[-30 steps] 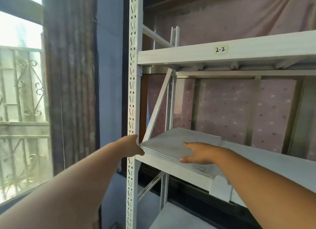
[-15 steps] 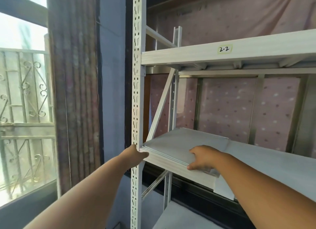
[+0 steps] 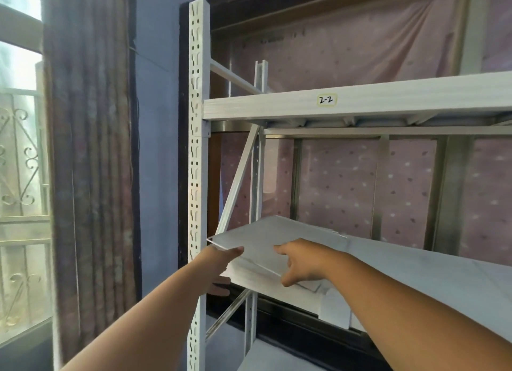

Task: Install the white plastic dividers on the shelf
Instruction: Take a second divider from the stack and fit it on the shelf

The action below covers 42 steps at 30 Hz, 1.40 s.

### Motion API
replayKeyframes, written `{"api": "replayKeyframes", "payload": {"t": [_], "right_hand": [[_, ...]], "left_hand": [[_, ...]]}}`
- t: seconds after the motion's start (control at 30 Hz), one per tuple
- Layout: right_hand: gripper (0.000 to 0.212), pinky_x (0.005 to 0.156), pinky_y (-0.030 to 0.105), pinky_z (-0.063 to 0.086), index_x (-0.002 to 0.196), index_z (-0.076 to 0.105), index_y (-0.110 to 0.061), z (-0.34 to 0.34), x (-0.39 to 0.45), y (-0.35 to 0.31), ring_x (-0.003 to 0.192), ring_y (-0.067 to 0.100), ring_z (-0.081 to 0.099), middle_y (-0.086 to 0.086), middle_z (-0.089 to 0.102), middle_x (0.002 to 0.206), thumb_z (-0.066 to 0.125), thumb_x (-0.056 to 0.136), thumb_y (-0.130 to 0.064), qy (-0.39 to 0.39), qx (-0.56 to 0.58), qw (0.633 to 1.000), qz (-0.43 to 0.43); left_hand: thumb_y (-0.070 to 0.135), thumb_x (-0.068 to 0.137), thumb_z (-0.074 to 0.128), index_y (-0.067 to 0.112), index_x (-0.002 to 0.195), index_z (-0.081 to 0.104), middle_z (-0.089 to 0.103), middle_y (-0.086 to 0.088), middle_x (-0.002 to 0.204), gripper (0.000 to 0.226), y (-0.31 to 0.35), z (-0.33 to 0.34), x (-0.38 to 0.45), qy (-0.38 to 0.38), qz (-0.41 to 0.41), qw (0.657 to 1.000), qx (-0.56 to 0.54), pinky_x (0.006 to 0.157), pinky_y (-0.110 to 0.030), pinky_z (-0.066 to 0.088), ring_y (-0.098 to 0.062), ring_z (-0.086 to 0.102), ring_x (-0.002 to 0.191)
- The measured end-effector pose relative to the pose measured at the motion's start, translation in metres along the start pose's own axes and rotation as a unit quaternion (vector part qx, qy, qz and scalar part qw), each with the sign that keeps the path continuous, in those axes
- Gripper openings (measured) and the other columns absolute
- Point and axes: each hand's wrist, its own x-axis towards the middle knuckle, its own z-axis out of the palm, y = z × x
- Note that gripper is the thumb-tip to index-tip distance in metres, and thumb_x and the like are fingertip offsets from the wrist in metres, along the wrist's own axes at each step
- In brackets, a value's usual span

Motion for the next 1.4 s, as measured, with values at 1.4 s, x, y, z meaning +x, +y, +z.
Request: {"api": "replayKeyframes", "payload": {"t": [1.4], "right_hand": [[0.101, 0.074, 0.036, 0.062, 0.156, 0.017, -0.044, -0.083, -0.307, 0.228, 0.110, 0.022, 0.057, 0.001, 0.042, 0.146, 0.063, 0.079, 0.002, 0.244, 0.369, 0.855, 0.271]], "left_hand": [[0.002, 0.097, 0.061, 0.053, 0.162, 0.023, 0.052, 0.013, 0.124, 0.091, 0.142, 0.438, -0.190, -0.286, 0.408, 0.863, 0.083, 0.047, -0.029, 0.063, -0.016, 0.065, 0.074]]}}
